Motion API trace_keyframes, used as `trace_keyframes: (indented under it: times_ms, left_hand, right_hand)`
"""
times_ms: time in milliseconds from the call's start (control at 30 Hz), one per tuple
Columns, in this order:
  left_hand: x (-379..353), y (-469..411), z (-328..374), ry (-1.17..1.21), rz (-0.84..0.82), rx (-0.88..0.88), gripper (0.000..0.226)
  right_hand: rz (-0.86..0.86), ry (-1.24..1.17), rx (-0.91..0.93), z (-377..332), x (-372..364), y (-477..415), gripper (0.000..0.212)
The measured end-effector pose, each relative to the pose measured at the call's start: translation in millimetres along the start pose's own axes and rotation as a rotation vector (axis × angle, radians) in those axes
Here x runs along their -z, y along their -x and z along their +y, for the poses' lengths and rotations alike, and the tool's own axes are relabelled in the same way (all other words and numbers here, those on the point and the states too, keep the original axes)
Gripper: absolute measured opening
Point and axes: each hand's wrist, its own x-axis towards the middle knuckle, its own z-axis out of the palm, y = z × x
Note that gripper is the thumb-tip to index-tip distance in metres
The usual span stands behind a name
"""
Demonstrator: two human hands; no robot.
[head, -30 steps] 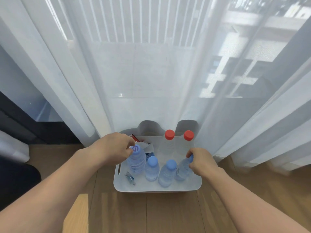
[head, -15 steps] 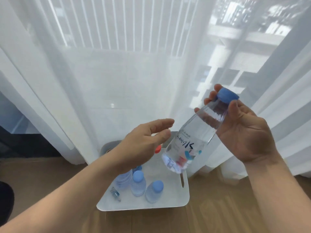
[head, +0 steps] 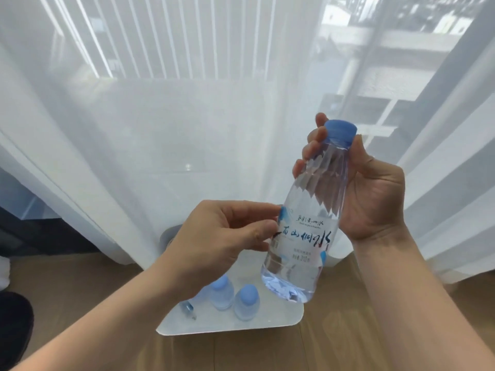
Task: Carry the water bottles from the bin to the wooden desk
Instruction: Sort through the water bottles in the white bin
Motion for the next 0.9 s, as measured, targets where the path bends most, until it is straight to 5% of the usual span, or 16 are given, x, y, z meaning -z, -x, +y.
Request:
trace_keyframes:
  times_ms: [267,500,733,900]
  left_hand:
    - [1.6,-8.0,-9.1,0.162,0.006,0.135,0.024]
    - [30.9,1.4,-0.4,0.030,-0.130,0.073,0.003]
    - [65.4,3.6,-3.8,-0.076,-0.244,0.062,0.038]
    - [83.9,11.5,10.3,-0.079,-0.258,0.032,0.043]
  right_hand:
    - [0.007,0.213,0.067,-1.8,-9.9,7.1,0.037]
    - [0.254,0.893,0.194,-9.0,-18.8,6.7,0.026]
    - [0.367,1.334,0.183,1.7,-20.1,8.4,0.037]
    - [0.361,1.558,0.201,4.3,-19.7,7.5,0.030]
